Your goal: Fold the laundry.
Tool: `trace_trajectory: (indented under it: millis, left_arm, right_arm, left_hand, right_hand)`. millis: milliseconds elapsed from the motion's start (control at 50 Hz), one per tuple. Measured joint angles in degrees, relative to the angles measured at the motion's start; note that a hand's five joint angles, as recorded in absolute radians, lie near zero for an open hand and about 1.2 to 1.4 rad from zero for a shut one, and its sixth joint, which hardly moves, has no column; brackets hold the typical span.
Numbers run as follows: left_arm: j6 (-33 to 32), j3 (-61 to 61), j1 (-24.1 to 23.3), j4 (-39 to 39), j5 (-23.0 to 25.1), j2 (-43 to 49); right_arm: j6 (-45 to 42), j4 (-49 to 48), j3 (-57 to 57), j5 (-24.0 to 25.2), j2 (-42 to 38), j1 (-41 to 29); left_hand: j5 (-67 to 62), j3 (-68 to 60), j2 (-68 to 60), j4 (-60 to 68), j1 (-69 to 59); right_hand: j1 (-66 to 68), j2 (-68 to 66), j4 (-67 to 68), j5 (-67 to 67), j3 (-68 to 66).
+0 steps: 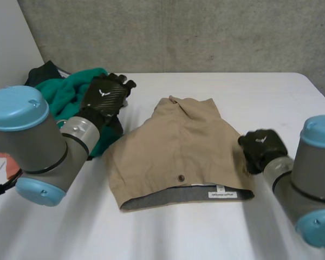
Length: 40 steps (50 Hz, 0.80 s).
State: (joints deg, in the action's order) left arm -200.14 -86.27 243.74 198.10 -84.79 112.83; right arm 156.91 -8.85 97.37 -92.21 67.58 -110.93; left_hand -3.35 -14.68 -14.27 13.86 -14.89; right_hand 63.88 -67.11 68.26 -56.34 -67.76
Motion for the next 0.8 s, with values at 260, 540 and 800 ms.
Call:
trace_trajectory:
  millis: [260,540,800]
  left_arm:
    - [0.0,-4.9,1.2,-0.3,0.1,-4.0]
    - [0.9,-5.8,-0.4,-0.2,0.1,-3.9]
    - [1.3,-7.2,-0.5,-0.2,0.2,-4.2]
  right_arm:
    - [-1.6,8.4,-7.1,3.7,-2.6,8.3]
    - [13.8,4.7,8.6,15.3,5.8,7.7]
    - [9.6,-0.8,6.2,10.5,-2.3,6.6]
  left_hand:
    - [0.0,0.0,0.0,0.0,0.0]
    - [0.0,0.0,0.0,0.0,0.0]
    - [0.0,0.0,0.0,0.0,0.0]
  right_hand:
    - [-40.4,43.9,-44.1,43.4,43.7]
    - [-41.7,45.7,-46.0,43.6,45.5]
    - [-12.7,8.0,-9.6,9.0,9.2]
